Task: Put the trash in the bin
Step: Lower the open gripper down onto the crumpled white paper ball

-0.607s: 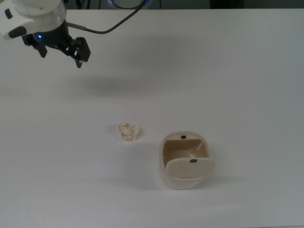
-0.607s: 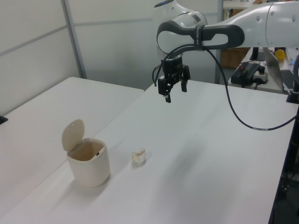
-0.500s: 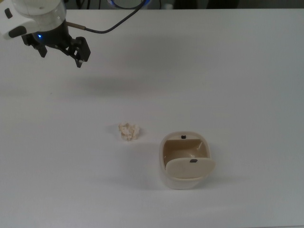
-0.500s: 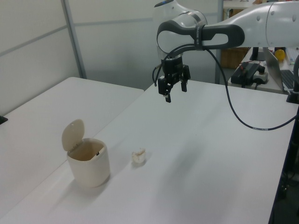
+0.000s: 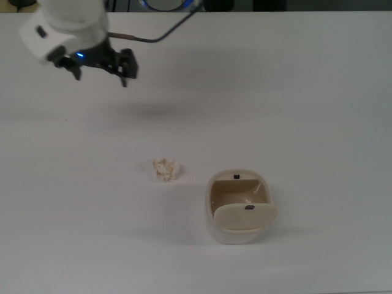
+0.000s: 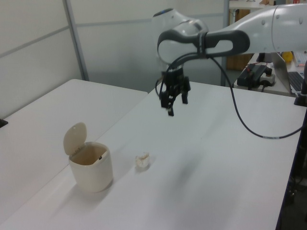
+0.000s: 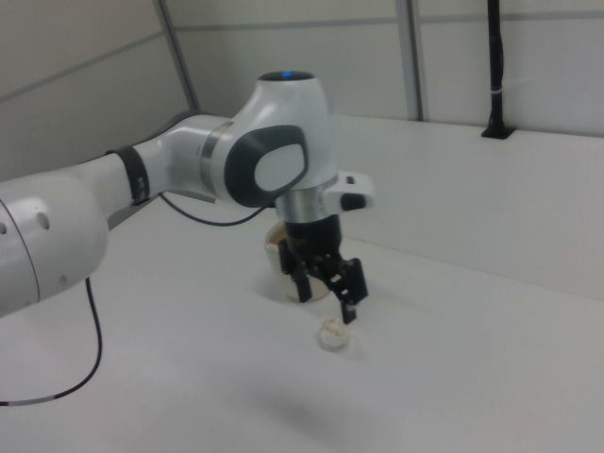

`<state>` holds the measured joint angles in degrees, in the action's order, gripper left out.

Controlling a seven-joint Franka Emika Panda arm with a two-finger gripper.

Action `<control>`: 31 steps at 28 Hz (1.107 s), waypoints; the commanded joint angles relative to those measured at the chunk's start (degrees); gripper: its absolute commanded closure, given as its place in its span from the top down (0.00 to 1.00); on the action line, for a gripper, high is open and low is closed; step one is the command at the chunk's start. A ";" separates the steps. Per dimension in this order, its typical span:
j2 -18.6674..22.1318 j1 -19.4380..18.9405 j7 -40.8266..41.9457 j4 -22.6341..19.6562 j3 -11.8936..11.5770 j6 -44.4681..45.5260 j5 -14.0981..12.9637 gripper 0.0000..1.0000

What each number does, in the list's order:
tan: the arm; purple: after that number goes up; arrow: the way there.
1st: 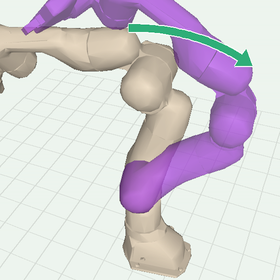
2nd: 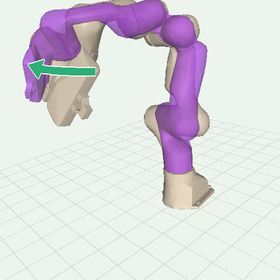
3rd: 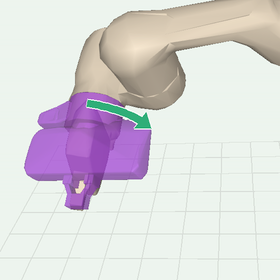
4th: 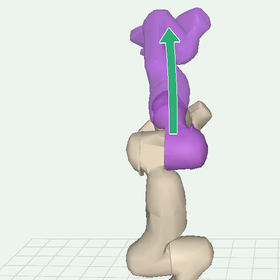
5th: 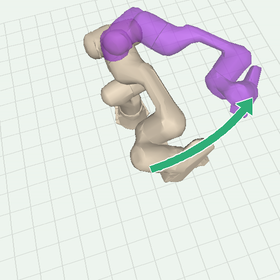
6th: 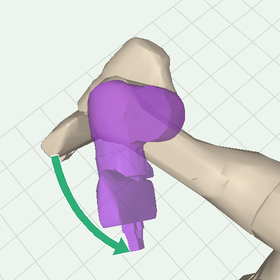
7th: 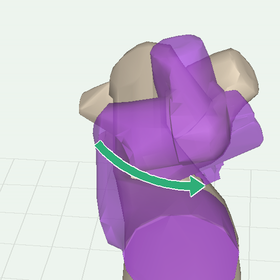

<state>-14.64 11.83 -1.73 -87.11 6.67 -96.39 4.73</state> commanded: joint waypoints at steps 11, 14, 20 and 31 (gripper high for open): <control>-6.98 -8.49 -10.65 -3.60 -0.34 -17.33 2.13 1.00; -8.20 -9.02 -12.59 -3.60 -0.34 -19.44 3.62 1.00; -11.37 -9.99 -15.05 -3.60 -0.34 -24.80 6.08 1.00; -15.59 -11.83 -19.63 -3.69 -0.34 -27.89 11.71 1.00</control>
<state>-29.34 1.46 -19.07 -90.50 6.80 -122.73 14.43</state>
